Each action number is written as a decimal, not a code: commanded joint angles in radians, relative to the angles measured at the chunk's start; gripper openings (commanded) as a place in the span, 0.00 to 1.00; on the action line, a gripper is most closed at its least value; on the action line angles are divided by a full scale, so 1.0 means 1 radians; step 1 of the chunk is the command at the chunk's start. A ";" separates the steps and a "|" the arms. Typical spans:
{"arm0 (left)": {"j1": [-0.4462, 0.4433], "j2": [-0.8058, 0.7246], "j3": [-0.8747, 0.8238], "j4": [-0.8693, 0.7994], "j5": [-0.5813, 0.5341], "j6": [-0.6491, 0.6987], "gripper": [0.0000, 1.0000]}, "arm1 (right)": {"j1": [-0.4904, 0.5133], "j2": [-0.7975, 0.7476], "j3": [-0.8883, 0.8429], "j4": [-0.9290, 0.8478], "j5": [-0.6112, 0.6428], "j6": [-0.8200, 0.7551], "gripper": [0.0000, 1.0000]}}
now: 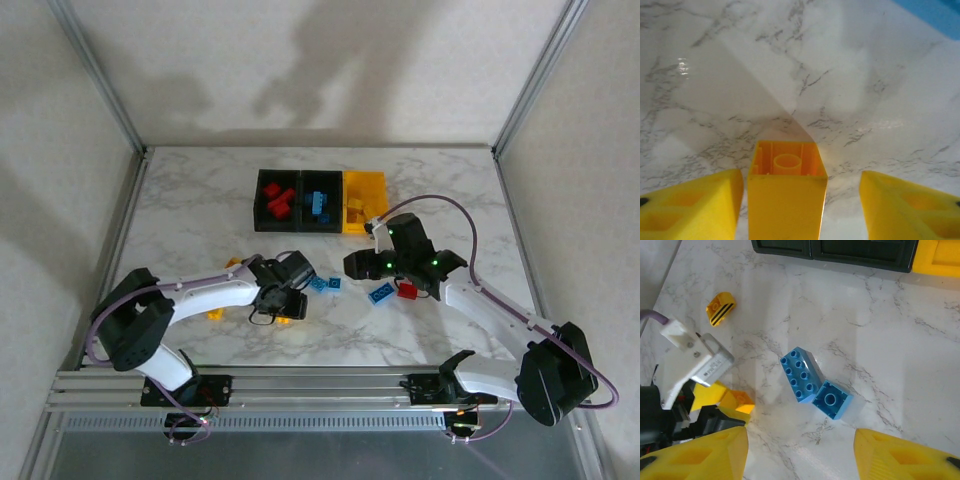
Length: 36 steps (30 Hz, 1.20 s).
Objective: Sort the legos into containers by color
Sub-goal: Pick up the lego from the middle-left of the table, then place the lego in the container.
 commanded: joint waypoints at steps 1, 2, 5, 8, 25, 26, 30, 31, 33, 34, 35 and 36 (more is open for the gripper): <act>-0.009 0.021 -0.004 -0.019 -0.024 -0.023 0.49 | 0.008 0.002 -0.011 0.000 0.008 -0.023 0.58; -0.009 0.021 0.002 -0.025 -0.032 -0.023 0.43 | 0.009 -0.002 -0.013 0.000 0.009 -0.023 0.58; -0.009 0.017 0.028 -0.037 -0.051 -0.022 0.28 | 0.008 -0.001 -0.019 0.003 0.012 -0.025 0.58; -0.009 0.017 0.062 -0.049 -0.070 -0.016 0.22 | 0.008 -0.002 -0.017 -0.004 0.020 -0.021 0.57; 0.033 0.228 0.584 -0.085 -0.128 0.076 0.20 | -0.233 -0.155 -0.084 -0.025 0.102 0.138 0.57; 0.036 0.259 0.628 -0.083 -0.132 0.078 0.20 | -0.237 -0.159 -0.085 -0.030 0.109 0.147 0.57; 0.046 0.391 0.799 -0.069 -0.143 0.080 0.19 | -0.258 -0.196 -0.101 -0.041 0.145 0.180 0.57; 0.048 0.424 0.839 -0.069 -0.143 0.081 0.19 | -0.261 -0.207 -0.105 -0.040 0.144 0.185 0.57; 0.050 0.506 0.957 -0.082 -0.160 0.084 0.19 | -0.268 -0.224 -0.112 -0.043 0.138 0.190 0.57; 0.052 0.544 1.010 -0.092 -0.166 0.083 0.19 | -0.270 -0.228 -0.114 -0.046 0.137 0.191 0.57; 0.053 0.586 1.072 -0.101 -0.173 0.088 0.19 | -0.271 -0.231 -0.116 -0.051 0.138 0.191 0.57; 0.054 0.626 1.132 -0.110 -0.179 0.090 0.19 | -0.271 -0.236 -0.119 -0.054 0.141 0.193 0.57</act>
